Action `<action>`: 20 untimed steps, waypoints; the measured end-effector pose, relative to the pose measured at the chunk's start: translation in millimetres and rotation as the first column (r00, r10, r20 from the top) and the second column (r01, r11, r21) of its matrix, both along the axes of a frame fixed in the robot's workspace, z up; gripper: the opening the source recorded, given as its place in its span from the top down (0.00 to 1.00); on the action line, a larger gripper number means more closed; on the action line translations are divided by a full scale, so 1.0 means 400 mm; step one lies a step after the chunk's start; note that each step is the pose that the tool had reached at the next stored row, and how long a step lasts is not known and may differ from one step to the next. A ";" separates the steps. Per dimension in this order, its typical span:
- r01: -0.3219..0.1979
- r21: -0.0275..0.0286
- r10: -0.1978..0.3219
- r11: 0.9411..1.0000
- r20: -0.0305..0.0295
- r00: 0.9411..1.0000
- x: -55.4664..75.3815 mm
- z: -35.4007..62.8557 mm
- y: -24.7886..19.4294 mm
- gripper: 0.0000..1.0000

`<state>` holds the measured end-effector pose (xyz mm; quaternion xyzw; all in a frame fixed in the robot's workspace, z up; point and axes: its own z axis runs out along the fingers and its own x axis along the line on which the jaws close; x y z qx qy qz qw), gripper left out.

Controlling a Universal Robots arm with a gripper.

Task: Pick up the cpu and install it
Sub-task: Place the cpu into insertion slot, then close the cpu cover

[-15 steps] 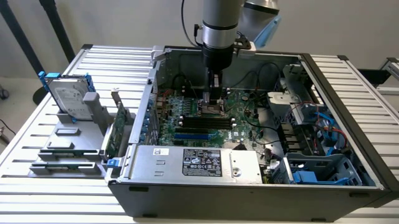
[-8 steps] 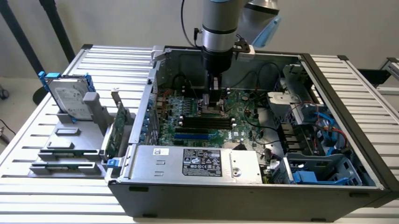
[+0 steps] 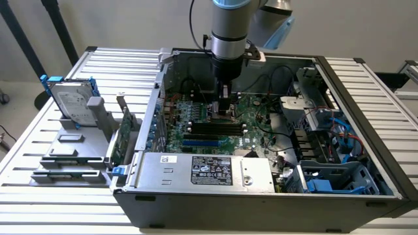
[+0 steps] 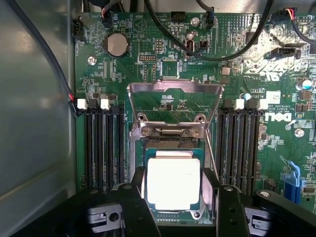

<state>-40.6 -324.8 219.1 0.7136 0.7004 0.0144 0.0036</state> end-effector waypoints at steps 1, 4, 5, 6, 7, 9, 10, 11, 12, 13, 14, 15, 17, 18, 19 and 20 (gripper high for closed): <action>0.000 0.000 0.000 1.000 0.000 1.000 0.000 -0.004 0.000 0.46; 0.000 0.000 0.000 1.000 -0.001 1.000 0.000 -0.008 0.000 0.46; 0.000 0.000 0.000 1.000 -0.001 1.000 0.000 -0.008 0.000 0.46; 0.000 0.000 0.000 1.000 -0.001 1.000 0.000 -0.008 0.000 0.46; 0.000 0.000 0.000 1.000 -0.001 1.000 0.000 -0.008 0.000 0.46; 0.000 0.000 0.000 1.000 -0.001 1.000 0.000 -0.008 0.000 0.46; 0.000 -0.001 0.000 1.000 0.000 1.000 0.000 -0.009 0.001 0.46; 0.000 -0.006 0.000 1.000 0.000 1.000 0.000 -0.009 0.001 0.46; 0.000 -0.013 0.000 1.000 0.000 1.000 0.000 -0.009 0.002 0.46; 0.000 -0.021 0.000 1.000 0.000 1.000 0.000 -0.010 0.003 0.46; 0.000 -0.026 0.000 1.000 0.000 1.000 0.000 -0.010 0.004 0.46; 0.000 -0.029 0.000 1.000 0.000 1.000 0.000 -0.010 0.004 0.46; 0.000 -0.029 0.000 1.000 -0.001 1.000 0.000 -0.011 0.004 0.46; 0.000 -0.029 0.000 1.000 -0.001 1.000 0.000 -0.011 0.004 0.46; 0.000 -0.029 0.000 1.000 0.000 1.000 0.000 -0.012 0.004 0.46; 0.000 -0.029 0.000 1.000 0.000 1.000 0.001 -0.013 0.005 0.46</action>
